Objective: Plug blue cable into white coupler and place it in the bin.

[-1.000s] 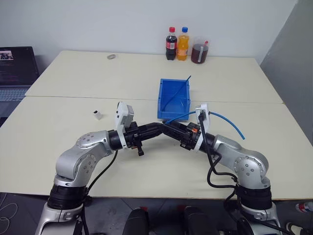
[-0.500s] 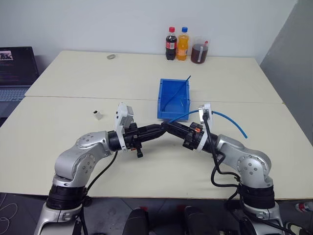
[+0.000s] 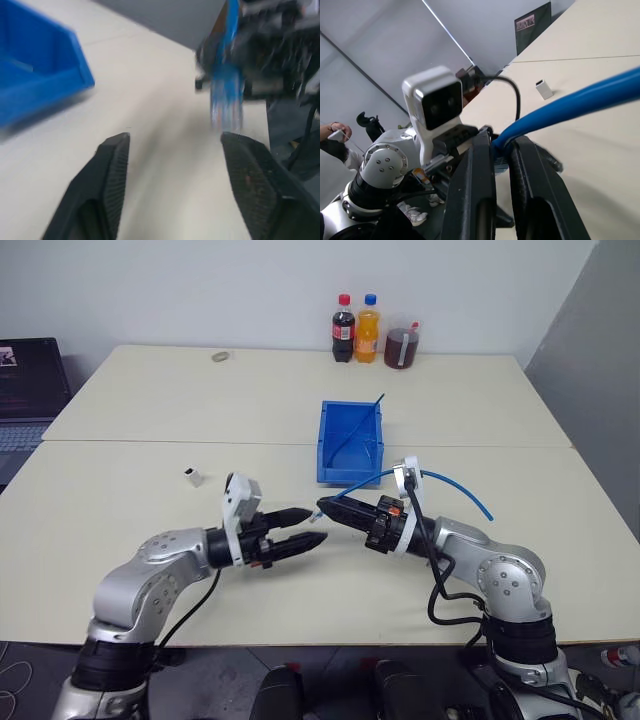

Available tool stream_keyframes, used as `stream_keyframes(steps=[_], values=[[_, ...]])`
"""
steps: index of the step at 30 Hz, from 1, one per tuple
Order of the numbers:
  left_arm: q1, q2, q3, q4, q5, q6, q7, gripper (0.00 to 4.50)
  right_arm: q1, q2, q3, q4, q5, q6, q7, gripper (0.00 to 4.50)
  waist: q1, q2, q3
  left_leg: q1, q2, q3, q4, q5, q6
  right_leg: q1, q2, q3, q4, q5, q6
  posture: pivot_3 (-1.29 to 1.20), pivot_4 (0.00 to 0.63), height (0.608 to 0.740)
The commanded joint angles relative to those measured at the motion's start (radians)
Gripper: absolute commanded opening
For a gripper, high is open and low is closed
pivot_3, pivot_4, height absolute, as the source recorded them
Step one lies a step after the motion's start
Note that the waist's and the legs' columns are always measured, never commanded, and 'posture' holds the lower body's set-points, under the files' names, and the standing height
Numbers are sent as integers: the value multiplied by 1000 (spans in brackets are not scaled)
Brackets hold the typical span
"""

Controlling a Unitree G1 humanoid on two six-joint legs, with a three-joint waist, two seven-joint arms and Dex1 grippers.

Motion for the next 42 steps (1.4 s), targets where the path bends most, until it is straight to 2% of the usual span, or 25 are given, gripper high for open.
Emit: stream_keyframes(steps=[1, 3, 7, 13, 16, 21, 30, 36, 42], values=[[111, 92, 49, -7, 24, -12, -57, 4143, -20, -17, 0, -11, -17, -44, 23, 92, -4, 1, 1, 0, 0, 0, -1, 0, 0, 0, 0, 1, 0, 0, 0, 0, 150, 740], [142, 102, 75, 31, 53, -43, -34, 4500, -18, -28, 10, -8, -32, -57, 30, 92, -3, 1, 1, 0, 0, 1, -2, 0, 0, -1, -1, 0, 0, -1, -1, 0, 150, 740], [90, 13, 123, 151, 232, -174, 251, 4500, -13, -49, 26, -3, -61, -77, 49, 91, 10, 1, 1, -1, 0, 0, -2, 0, 0, -3, -1, 0, 0, -1, -1, 0, 150, 740], [25, -135, 123, 154, 368, -188, 550, 4500, -21, -56, 32, 18, -81, -100, 60, 90, 14, -1, 0, -4, -2, 1, -1, 0, 0, -3, -4, 0, 0, 0, 1, 0, 150, 740], [-57, -269, 158, 171, 413, -155, 773, 4500, -31, -57, 31, 34, -89, -113, 59, 90, 21, -1, 0, -7, -2, 1, 1, 0, 0, -5, -4, 0, -1, 4, -3, 0, 150, 740], [-129, -384, 204, 203, 463, -127, 969, 4500, -37, -60, 28, 43, -95, -120, 60, 90, 23, -2, 0, -9, -2, -1, 3, 0, 0, -6, -3, -1, 0, 5, -2, 0, 150, 740], [-260, -488, 266, 332, 530, -135, 1220, 4500, -33, -74, 10, 41, -97, -119, 57, 90, 29, -3, -1, -10, -3, -2, 4, 0, 0, -6, -3, -2, 0, 6, -1, 0, 150, 740], [-404, -487, 257, 536, 563, -192, 1268, 4500, -40, -79, 2, 45, -94, -117, 55, 89, 32, -3, -1, -11, -3, -2, 4, 0, 0, -6, -3, -3, 0, 6, 0, 0, 150, 740], [-480, -486, 267, 670, 569, -259, 1297, 4500, -37, -84, -2, 40, -91, -112, 53, 89, 30, -4, -1, -11, -4, -2, 4, 0, 0, -6, -3, -3, -1, 6, 0, 0, 150, 740]])
